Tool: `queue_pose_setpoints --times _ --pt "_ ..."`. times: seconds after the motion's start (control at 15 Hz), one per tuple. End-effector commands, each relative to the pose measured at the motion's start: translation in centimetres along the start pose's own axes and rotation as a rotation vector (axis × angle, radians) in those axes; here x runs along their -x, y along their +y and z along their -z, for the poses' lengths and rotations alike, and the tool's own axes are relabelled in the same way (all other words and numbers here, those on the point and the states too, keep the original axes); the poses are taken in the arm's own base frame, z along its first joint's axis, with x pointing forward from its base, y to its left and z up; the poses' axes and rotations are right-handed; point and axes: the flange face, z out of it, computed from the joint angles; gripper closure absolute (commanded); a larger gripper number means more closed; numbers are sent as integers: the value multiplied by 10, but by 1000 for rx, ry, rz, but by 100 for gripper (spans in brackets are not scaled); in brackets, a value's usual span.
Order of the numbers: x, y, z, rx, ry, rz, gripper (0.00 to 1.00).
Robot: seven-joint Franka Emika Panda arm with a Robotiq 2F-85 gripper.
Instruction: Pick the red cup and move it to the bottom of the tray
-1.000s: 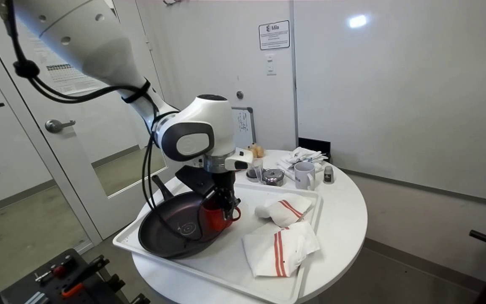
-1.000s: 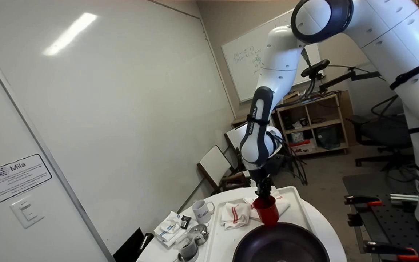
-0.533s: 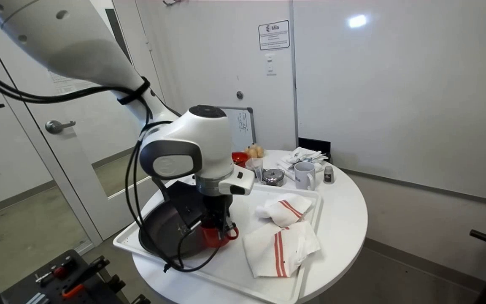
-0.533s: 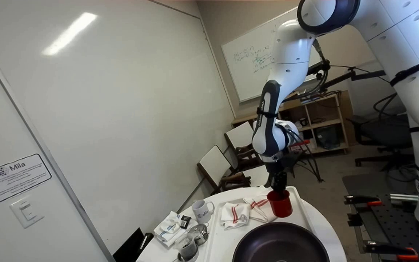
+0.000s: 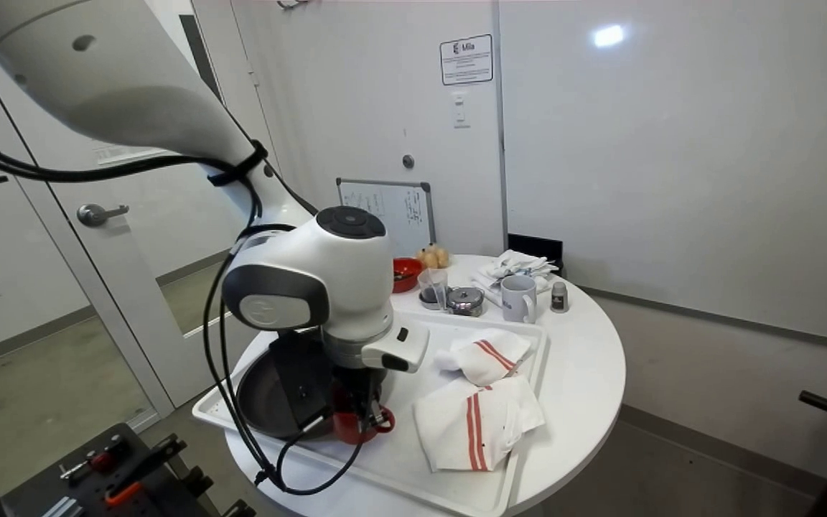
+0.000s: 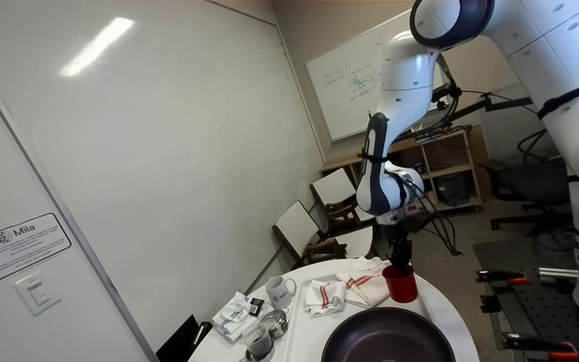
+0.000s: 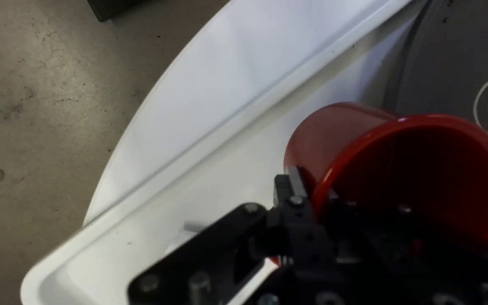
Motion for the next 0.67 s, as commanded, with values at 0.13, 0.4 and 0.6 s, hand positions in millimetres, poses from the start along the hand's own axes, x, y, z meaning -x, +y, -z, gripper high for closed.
queue_pose_setpoints --times 0.13,0.4,0.6 --pt "7 5 -16 -21 -25 -12 99" --pt "8 9 -16 -7 -35 -32 99" --pt "5 15 -15 7 -37 -65 99"
